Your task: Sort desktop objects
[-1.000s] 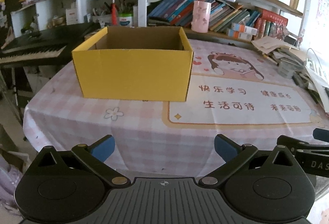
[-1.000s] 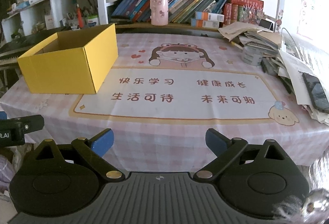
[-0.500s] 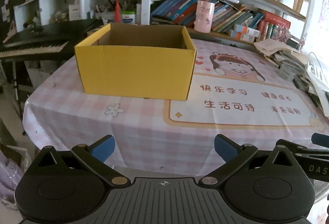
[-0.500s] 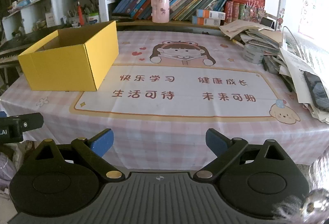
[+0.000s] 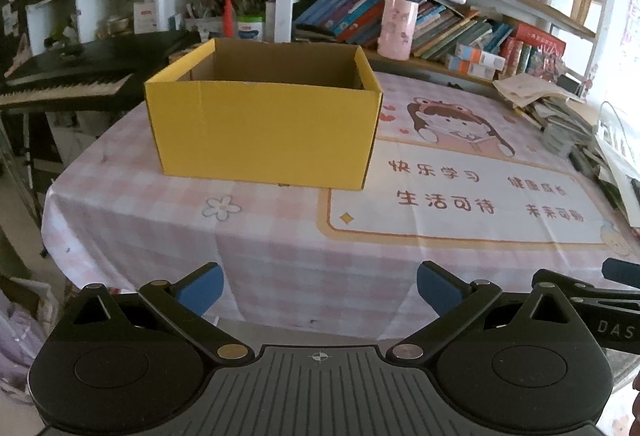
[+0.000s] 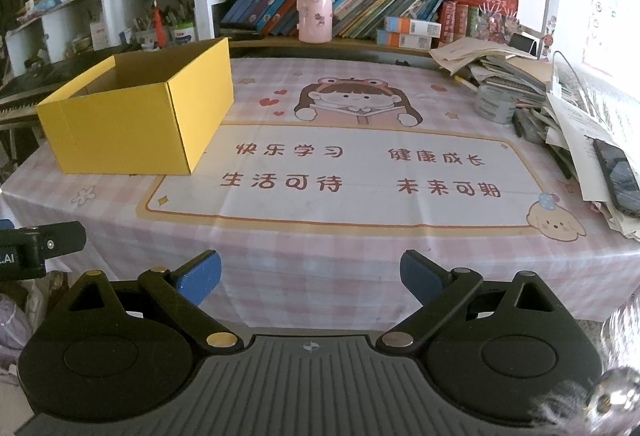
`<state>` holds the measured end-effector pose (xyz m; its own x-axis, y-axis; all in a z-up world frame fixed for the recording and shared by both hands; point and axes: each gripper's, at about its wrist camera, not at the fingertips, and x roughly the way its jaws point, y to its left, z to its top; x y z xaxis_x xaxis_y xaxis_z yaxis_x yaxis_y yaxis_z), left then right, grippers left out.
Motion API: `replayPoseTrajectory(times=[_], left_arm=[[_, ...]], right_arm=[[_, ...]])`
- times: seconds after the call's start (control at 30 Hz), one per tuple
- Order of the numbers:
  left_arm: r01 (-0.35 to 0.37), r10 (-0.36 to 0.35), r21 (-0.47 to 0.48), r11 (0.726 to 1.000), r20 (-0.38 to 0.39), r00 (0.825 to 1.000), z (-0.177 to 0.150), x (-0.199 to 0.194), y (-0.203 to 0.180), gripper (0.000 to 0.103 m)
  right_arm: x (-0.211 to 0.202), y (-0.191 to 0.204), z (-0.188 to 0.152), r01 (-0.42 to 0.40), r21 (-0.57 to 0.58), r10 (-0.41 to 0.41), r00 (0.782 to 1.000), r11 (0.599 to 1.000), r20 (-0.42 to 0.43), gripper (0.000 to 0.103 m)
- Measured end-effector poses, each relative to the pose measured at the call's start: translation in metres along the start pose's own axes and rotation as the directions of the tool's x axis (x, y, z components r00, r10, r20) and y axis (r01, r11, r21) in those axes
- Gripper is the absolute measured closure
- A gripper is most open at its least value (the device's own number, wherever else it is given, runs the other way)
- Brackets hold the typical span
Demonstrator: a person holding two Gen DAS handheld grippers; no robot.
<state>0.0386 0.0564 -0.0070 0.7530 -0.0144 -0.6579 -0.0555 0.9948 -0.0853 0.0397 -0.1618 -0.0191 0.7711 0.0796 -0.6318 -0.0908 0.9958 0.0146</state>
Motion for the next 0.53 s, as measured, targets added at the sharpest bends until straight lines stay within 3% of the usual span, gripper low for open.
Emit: replayPoseTrajectory(times=[0.53], left_arm=[[-0.001,0.000,-0.037,0.999,-0.023,1.000,0.0025,0.0094,0.0002,0.000]], right_arm=[[0.0064,-0.0025,0.0037,-0.005,-0.013,0.004,1.000,1.000,-0.010,0.007]])
